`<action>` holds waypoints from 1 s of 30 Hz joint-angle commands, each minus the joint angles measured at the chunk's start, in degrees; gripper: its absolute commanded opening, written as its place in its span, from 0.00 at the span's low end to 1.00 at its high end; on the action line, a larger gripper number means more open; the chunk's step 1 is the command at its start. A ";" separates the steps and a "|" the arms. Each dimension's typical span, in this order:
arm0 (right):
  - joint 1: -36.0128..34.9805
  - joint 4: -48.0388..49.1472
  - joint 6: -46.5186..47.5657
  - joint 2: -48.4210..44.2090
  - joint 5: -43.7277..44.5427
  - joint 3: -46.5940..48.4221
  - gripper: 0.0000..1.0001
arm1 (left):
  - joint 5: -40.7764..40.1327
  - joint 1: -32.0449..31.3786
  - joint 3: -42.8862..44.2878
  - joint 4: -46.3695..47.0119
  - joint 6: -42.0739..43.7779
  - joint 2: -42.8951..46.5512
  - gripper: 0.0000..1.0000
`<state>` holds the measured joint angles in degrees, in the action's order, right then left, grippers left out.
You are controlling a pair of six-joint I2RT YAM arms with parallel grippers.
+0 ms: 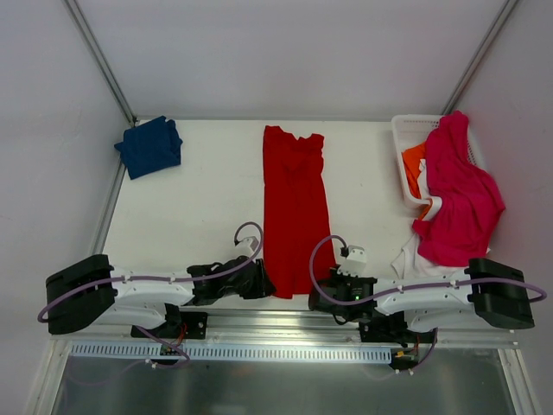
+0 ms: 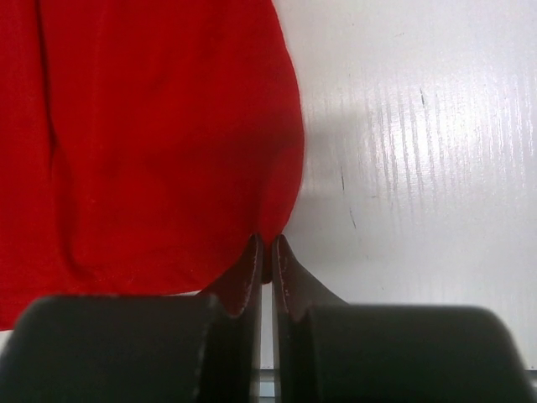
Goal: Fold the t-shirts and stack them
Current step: Fold the tshirt
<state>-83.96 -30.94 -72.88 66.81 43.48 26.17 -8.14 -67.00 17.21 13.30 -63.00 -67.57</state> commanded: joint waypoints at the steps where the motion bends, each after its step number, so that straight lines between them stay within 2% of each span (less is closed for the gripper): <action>1: -0.67 -2.81 -2.18 1.13 -0.07 1.86 0.01 | -2.22 -1.90 -0.78 -10.48 -2.03 1.99 0.29; 7: -1.20 -2.98 -2.53 2.71 0.02 2.74 0.01 | -4.42 -3.93 -0.95 -12.95 -3.62 4.29 0.15; 14: -1.82 -4.13 -2.62 3.95 0.55 4.15 0.00 | -5.74 -4.10 0.54 -15.14 -3.71 2.01 0.13; 17: -2.43 -4.22 -2.70 4.12 0.46 4.67 0.00 | -6.18 -4.19 1.15 -15.23 -3.53 1.13 0.09; 20: -3.48 -5.27 -3.31 4.56 0.72 5.99 0.01 | -6.27 -4.28 1.94 -16.02 -3.09 1.21 0.00; 30: -8.85 -19.67 -6.92 7.72 4.76 17.58 0.01 | -5.39 -4.89 6.43 -21.11 -0.28 5.42 0.00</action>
<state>-91.72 -43.33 -77.38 73.87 45.43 39.48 -12.56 -71.33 21.32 -3.16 -65.47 -64.31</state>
